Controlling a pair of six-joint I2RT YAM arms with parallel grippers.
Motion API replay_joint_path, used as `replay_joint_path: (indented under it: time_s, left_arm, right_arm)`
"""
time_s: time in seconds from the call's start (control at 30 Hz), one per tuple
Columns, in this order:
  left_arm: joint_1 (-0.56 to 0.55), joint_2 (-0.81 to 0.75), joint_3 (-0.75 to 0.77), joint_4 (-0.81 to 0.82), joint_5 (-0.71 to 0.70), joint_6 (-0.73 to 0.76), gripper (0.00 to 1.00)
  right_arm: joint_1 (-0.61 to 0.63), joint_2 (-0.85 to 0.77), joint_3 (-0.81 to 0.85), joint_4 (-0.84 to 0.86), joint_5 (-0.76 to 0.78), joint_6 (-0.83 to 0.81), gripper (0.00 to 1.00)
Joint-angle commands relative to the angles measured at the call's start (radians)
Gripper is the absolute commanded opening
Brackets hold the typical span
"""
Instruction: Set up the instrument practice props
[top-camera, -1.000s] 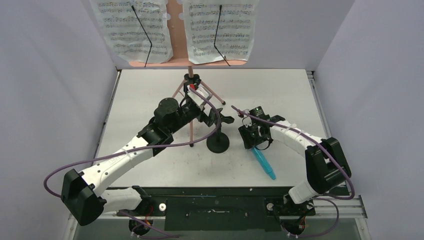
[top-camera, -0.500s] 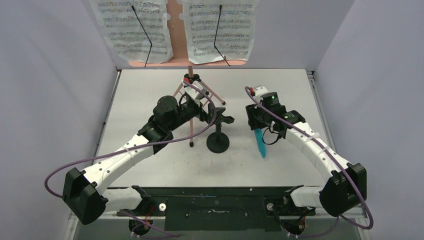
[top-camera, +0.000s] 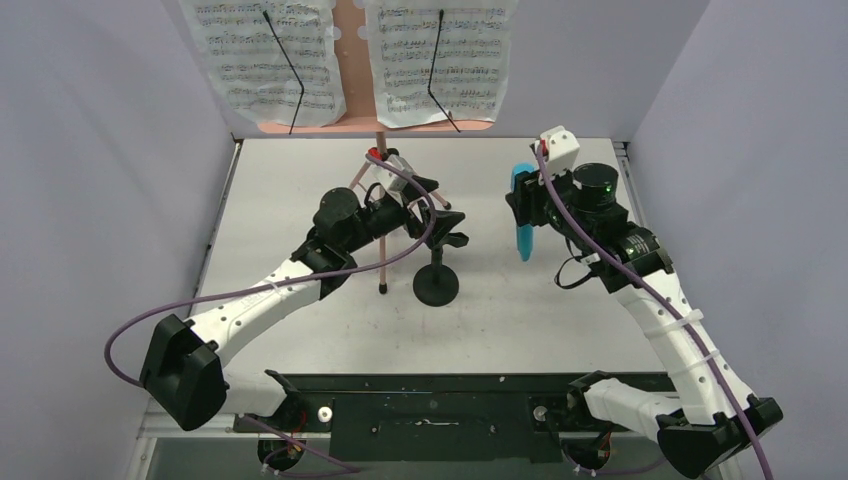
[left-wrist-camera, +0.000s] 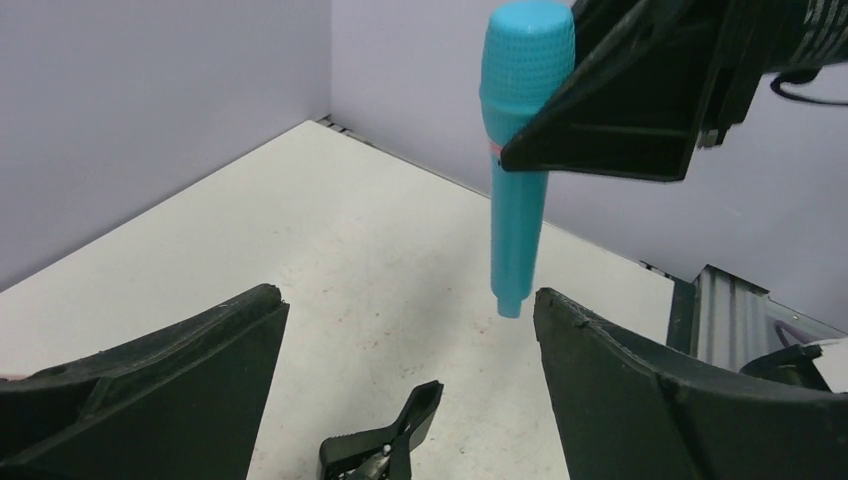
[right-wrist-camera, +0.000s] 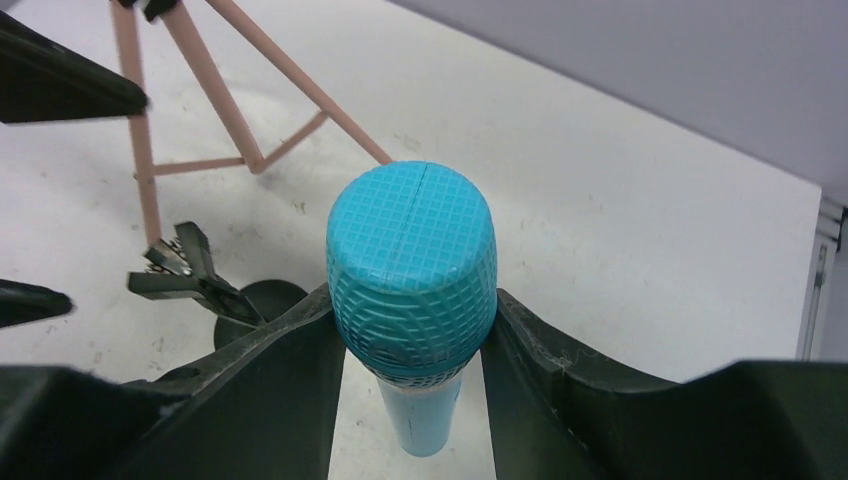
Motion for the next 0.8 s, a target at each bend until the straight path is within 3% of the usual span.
replay_joint_path:
  time_s: [0.0,0.23,0.47,0.63,0.77]
  left_arm:
    - [0.006,0.042,-0.007,0.241,0.128,-0.093,0.93]
    - [-0.005,0.162,0.047,0.447,0.235,-0.22,0.88]
    - [-0.04,0.251,0.136,0.504,0.295,-0.248,0.86]
    - [-0.059,0.287,0.152,0.542,0.309,-0.278,0.8]
    - [-0.068,0.296,0.144,0.54,0.316,-0.287,0.69]
  right_arm:
    - [-0.003,-0.027,0.127,0.079,-0.14,-0.042,0.05]
    - [-0.003,-0.024,0.233,0.1,-0.278,0.065,0.05]
    - [-0.004,-0.014,0.251,0.197,-0.41,0.183,0.05]
    - [-0.004,-0.001,0.255,0.241,-0.431,0.215,0.05]
    - [-0.004,0.01,0.266,0.257,-0.401,0.219,0.05]
